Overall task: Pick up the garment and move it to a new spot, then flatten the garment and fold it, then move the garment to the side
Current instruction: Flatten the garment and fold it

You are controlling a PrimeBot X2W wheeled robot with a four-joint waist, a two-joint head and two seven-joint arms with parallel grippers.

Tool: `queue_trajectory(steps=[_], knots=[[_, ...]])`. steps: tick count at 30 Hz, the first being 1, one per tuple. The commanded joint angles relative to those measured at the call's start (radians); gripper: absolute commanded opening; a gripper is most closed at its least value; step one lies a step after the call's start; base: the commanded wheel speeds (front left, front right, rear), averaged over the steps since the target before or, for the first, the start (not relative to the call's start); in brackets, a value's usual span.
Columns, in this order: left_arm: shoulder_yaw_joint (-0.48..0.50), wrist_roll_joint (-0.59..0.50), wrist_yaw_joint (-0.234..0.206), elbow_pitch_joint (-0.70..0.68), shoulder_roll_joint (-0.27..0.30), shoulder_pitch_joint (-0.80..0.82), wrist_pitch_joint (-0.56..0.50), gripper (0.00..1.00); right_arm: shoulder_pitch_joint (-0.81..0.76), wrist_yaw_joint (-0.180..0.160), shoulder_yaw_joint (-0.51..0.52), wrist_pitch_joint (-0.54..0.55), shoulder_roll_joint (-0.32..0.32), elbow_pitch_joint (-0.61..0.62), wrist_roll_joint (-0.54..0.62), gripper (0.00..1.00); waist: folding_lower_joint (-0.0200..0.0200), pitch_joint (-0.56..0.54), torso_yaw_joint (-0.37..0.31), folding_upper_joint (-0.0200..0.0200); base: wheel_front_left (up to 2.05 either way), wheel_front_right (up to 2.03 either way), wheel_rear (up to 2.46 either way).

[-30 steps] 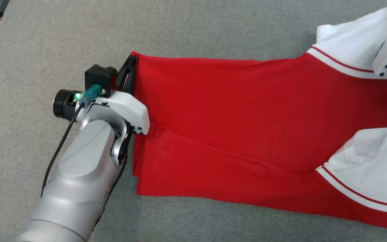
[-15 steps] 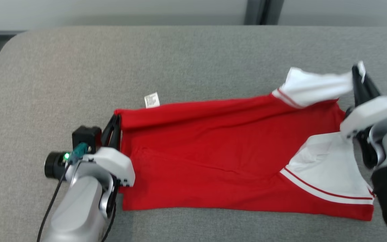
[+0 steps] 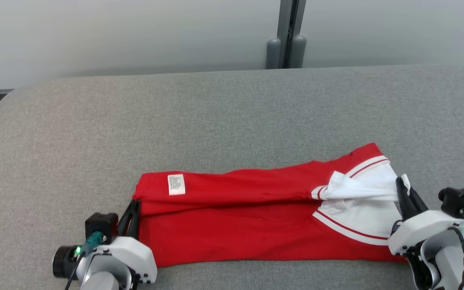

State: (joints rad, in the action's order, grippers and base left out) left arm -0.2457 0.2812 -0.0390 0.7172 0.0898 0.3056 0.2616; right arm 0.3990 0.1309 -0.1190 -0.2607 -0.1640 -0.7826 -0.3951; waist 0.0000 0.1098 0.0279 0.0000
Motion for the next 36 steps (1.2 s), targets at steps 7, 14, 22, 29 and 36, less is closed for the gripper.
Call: queue_trajectory(steps=[7,14,22,29,36], knots=[[0.062,-0.031,0.005,-0.001,-0.008,-0.104,0.004,0.0,-0.07,0.0,0.052,-0.006,0.034,-0.023,0.015,1.0,0.0,-0.034,-0.021,0.0,0.0,0.0,0.0],[0.114,-0.098,-0.029,-0.133,-0.016,-0.209,0.004,1.0,-0.101,0.0,0.126,-0.005,0.041,0.058,0.07,1.0,0.0,-0.047,-0.019,0.0,0.0,0.0,0.0],[0.142,-0.151,-0.032,-0.222,-0.025,-0.294,0.004,1.0,-0.087,0.0,0.111,-0.005,0.045,0.031,0.098,1.0,0.0,-0.035,0.004,0.0,0.0,0.0,0.0],[0.143,-0.163,-0.024,-0.223,-0.034,-0.278,0.004,1.0,-0.001,0.0,0.063,0.01,0.023,-0.133,0.09,1.0,0.0,0.0,0.04,0.0,0.0,0.0,0.0],[0.147,-0.159,-0.017,-0.206,-0.037,-0.257,0.004,1.0,0.065,0.0,0.007,0.105,0.03,-0.278,0.057,1.0,0.0,0.026,0.053,0.0,0.0,0.0,0.0]])
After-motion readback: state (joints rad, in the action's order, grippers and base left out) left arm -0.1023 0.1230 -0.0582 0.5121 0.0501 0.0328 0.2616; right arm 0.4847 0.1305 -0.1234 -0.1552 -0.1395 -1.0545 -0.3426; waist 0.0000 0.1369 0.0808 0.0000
